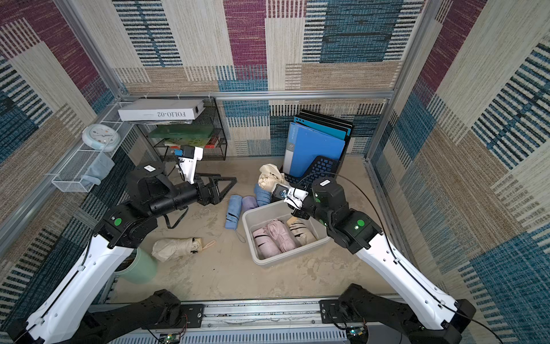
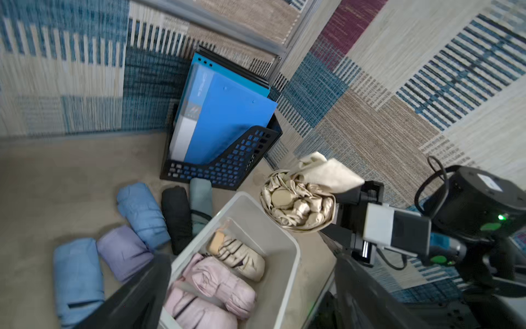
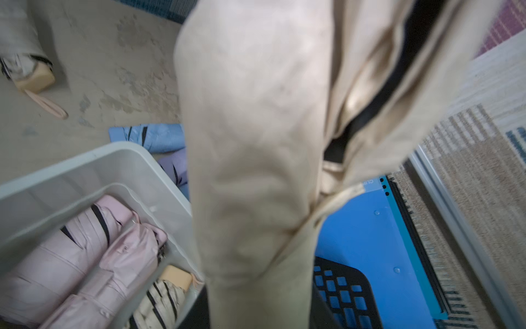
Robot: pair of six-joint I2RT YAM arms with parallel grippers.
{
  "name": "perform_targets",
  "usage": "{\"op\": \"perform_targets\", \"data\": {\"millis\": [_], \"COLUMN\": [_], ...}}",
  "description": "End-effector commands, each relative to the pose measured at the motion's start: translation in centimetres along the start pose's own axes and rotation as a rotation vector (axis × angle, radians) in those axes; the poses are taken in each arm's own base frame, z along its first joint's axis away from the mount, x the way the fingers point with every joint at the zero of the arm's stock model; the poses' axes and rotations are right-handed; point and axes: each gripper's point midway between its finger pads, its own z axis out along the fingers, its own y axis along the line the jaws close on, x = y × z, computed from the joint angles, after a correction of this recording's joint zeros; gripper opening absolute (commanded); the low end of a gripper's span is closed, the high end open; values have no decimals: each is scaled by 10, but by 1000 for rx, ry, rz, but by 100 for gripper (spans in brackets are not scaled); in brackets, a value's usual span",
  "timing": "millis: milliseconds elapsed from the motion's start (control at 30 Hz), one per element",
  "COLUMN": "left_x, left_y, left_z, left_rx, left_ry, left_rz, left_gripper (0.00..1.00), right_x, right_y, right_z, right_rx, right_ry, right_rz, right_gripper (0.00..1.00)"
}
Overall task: Put the umbrella into the storage box
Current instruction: Pick up the umbrella from the center of the board.
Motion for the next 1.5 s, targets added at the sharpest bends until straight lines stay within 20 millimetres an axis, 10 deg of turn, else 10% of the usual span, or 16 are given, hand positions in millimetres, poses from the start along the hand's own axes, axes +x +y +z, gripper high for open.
{"op": "perform_targets", "data": {"millis": [0, 400, 767, 1200, 1367, 1467], "left_x": [28, 71, 86, 91, 84, 76], "left_y": [8, -6, -22, -31, -30, -27], "left_z": [10, 21, 13, 8, 9, 10], "left_rx": [-4, 214, 324, 342, 344, 328], "left_ry": [99, 227, 312, 348, 312, 259], "left_rz": [-393, -755, -822, -784, -771, -748], "left_gripper": [94, 99, 97, 62, 40, 29], "right_x": [-16, -74, -97, -96, -93, -90], "right_y": [-9, 48, 47, 47, 50, 52], "right_z": [-1, -6, 2, 20, 22, 19], "right_rx": [86, 23, 123, 126, 106, 81], "right_ry": [-70, -369, -445, -405, -398, -390], "right_rz": [-392, -685, -676, -699, -657, -583], "right_gripper": [3, 0, 0, 0, 15, 49]}}
